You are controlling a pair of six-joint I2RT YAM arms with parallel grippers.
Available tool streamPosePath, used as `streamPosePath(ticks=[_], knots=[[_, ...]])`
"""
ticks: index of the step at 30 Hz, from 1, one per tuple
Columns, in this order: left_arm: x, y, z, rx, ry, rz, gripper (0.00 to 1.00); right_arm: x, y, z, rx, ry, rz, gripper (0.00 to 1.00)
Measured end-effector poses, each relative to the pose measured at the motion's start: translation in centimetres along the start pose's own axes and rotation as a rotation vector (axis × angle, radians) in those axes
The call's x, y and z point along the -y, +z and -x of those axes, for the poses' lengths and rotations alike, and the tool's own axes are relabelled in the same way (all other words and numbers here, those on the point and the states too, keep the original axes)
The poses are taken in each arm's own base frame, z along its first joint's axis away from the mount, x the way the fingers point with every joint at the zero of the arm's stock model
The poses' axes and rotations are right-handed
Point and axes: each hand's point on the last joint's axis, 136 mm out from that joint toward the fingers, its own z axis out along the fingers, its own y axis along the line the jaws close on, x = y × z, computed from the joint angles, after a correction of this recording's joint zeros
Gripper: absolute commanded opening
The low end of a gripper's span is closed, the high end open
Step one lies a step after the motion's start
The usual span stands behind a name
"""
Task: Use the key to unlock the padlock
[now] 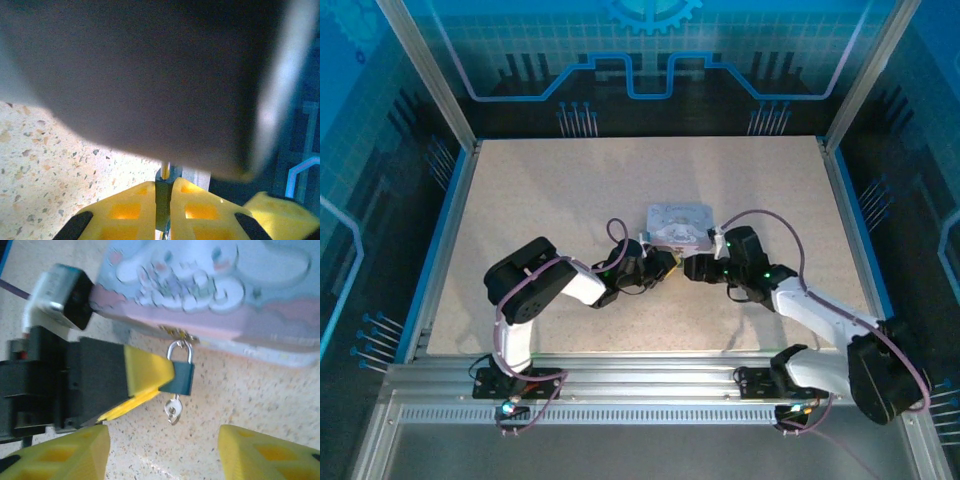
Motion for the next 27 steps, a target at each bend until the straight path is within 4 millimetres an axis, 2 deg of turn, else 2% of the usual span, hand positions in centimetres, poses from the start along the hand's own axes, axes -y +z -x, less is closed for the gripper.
streamPosePath(ticks=[5, 10, 15, 20, 27], knots=[[0.1, -0.3, 0.0, -0.002, -0.004, 0.014, 0.03, -1.9, -3.6, 4.2, 0.181, -0.301, -0.020, 0.70], [0.2, -0.6, 0.0, -0.003, -0.027, 0.029, 0.02, -3.8, -5.4, 4.9, 0.263, -0.660, -0.050, 0.73], [0.2, -0.9, 0.1, -0.002, -0.058, 0.044, 0.00, -4.1, -5.1, 2.9, 0.243, -0.991, -0.120, 0.76], [0.2, -1.0, 0.2, 0.001, -0.081, 0.055, 0.00, -2.4, -2.3, -0.7, 0.100, -1.233, -0.209, 0.77], [0.4, -1.2, 0.4, 0.003, -0.117, 0.052, 0.00, 0.1, 0.9, -4.5, -0.053, -1.365, -0.267, 0.78]])
